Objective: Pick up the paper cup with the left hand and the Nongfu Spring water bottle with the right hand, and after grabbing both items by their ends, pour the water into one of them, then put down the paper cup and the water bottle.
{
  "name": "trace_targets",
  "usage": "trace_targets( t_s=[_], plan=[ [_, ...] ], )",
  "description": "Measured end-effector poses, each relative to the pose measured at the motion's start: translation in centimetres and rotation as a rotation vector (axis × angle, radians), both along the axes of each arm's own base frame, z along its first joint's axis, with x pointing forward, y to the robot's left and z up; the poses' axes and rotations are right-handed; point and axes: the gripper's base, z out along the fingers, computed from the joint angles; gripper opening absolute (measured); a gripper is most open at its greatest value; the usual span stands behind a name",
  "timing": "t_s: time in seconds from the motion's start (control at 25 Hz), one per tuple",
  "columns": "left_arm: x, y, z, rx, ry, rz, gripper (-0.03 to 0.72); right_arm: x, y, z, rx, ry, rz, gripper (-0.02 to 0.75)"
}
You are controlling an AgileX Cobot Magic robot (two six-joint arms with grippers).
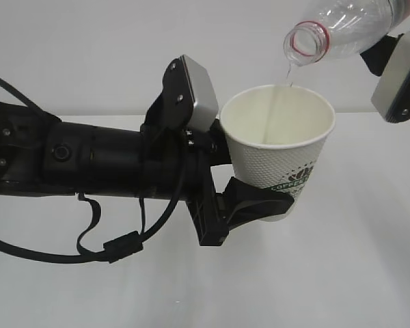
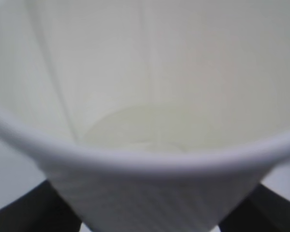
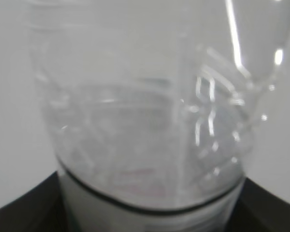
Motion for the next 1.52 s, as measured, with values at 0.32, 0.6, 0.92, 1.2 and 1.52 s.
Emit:
trace_targets(
  t_s=[0.32,0.6,0.92,1.2,1.52],
  plan=[
    [0.00,0.00,0.00,0.000,0.000,0.000,0.544,0.00,0.00,0.00,-0.005,-0.003,-0.001,0.503],
    [0.00,0.00,0.00,0.000,0.000,0.000,0.544,0.00,0.00,0.00,-0.005,-0.003,-0.001,0.503],
    [0.00,0.00,0.00,0.000,0.000,0.000,0.544,0.00,0.00,0.00,-0.008,-0.005,-0.001,0.503],
    [0.00,0.00,0.00,0.000,0.000,0.000,0.544,0.00,-0.01,0.01,-0.009,-0.008,-0.002,0.503],
    [-0.01,0.00,-0.01,0.001,-0.001,-0.002,0.544,0.00,-0.01,0.01,-0.021,-0.016,-0.004,0.503]
  ],
)
